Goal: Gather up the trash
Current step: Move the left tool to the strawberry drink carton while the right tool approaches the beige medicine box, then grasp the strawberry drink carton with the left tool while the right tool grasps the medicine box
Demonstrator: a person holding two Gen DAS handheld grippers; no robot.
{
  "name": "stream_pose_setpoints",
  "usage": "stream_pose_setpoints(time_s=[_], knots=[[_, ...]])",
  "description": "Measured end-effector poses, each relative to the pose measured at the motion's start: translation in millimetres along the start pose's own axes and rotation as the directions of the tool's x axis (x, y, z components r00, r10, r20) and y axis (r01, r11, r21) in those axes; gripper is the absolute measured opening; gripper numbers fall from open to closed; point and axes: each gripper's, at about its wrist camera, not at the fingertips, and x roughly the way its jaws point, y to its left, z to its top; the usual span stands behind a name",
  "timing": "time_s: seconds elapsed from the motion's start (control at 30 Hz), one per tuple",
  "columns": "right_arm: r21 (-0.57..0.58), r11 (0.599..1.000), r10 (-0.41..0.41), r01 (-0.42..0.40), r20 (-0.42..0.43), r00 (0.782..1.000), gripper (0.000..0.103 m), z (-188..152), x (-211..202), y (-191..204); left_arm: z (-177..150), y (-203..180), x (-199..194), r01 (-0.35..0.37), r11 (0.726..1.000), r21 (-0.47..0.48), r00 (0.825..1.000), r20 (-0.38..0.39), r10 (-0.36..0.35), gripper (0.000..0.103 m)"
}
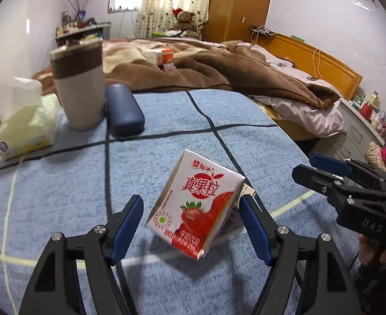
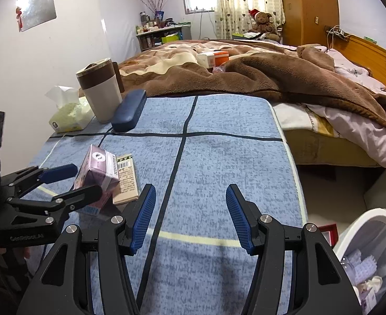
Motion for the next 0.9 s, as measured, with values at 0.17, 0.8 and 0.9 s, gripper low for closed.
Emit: stream_pose_setpoints(time_s=[0.17,0.8,0.9], knots=[[-0.006,1.000,0.005,-0.005,-0.013,1.000,0.057,-0.1,5.0,3.8,-0.9,13.0,3.1,-0.011,0.999,-0.042,1.000,-0.010,0.011,0.076],[-0.122,0.986,0.097,-0.112,-0.122,0.988,0.060,1.7,46.8,54.3,-18.2,63.9,-16.6,-0.208,0.966,-0.152,0.978,-0.041,0.204,0.074],[-0.136,0.986,0.081,-0.098,-0.128,0.988,0.060,3.6,52.0,59.3,-17.9,68.7,-15.0,-0.196,0.966,-0.171,0.981,-0.038,0.192,0.074]])
